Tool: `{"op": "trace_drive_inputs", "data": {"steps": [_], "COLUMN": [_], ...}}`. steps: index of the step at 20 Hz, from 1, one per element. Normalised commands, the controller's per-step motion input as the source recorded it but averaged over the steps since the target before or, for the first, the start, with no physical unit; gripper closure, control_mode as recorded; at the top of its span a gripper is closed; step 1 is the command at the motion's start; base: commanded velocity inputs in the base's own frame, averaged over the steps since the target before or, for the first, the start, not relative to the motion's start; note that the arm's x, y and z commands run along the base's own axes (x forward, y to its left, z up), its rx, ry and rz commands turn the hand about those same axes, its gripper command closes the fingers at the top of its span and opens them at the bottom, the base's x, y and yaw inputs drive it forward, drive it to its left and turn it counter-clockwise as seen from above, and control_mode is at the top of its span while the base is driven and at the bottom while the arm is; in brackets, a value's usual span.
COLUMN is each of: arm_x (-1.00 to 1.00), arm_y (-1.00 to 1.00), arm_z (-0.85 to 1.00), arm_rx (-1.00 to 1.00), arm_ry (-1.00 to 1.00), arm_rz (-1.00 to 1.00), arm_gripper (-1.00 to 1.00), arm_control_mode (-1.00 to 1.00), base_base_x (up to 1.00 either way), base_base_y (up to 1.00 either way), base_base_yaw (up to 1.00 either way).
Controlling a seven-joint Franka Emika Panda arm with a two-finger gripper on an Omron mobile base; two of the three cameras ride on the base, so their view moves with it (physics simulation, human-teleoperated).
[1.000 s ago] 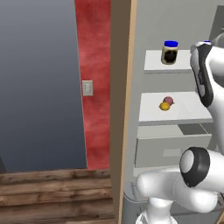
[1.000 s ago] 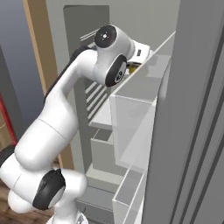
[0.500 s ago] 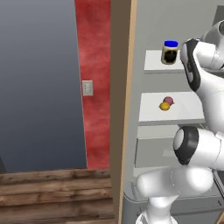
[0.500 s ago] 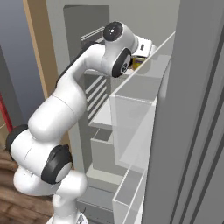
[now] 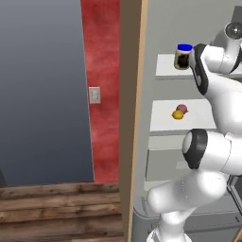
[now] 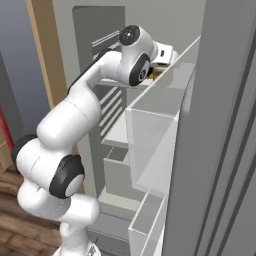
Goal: Place the mayonnaise and mayonnaise from the counter to the top shelf of the fridge. If the existing items in the fridge are on the top shelf, move them to other shelves.
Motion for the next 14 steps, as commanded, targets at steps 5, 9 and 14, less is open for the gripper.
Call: {"op": "trace_drive_inputs", "data": {"steps": [5,9,14], "arm_x": [0.55,0.68,0.18], "arm_y": [-0.23,-0.35,-0.15], "arm_z": [0.0,-0.01,-0.43], "arm_rx": [0.0,0.0,-0.04], "arm_ry": [0.0,0.0,0.0], "arm_rz": [0.0,0.0,0.01], "arm_gripper": [1.0,1.0,1.0], "arm_control_mode": [-1.0,-1.0,-1.0], "base_base_x": [0.0,0.0,0.0], "base_base_y": [0.0,0.0,0.0], "base_base_yaw": [0.0,0.0,0.0]}}
